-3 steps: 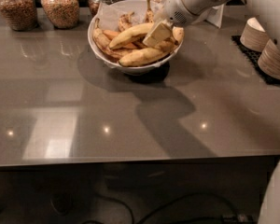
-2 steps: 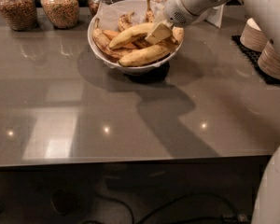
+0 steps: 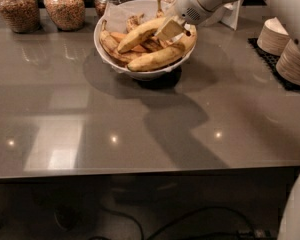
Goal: Pick banana from white bowl
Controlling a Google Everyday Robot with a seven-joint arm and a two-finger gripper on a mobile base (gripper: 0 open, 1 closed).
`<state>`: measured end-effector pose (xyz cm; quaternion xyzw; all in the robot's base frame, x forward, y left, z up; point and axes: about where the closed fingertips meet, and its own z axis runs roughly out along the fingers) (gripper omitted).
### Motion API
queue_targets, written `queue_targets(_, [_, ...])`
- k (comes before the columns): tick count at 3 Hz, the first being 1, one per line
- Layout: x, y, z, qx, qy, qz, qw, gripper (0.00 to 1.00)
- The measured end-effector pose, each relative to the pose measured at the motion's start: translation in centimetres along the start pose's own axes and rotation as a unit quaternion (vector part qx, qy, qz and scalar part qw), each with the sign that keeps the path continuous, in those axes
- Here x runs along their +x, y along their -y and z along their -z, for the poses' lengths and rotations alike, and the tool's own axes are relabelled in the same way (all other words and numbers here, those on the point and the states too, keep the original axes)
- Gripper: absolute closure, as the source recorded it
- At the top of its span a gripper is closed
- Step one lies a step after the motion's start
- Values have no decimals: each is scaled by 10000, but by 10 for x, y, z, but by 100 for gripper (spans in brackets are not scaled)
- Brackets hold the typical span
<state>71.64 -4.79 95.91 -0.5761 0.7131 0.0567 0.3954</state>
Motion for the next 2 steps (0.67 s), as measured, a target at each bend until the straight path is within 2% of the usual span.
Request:
queue_targets(1, [-23, -4, 27, 89, 273, 168, 9994, 100])
queue_targets(2, [-39, -21, 62, 107, 636, 338, 9973, 100])
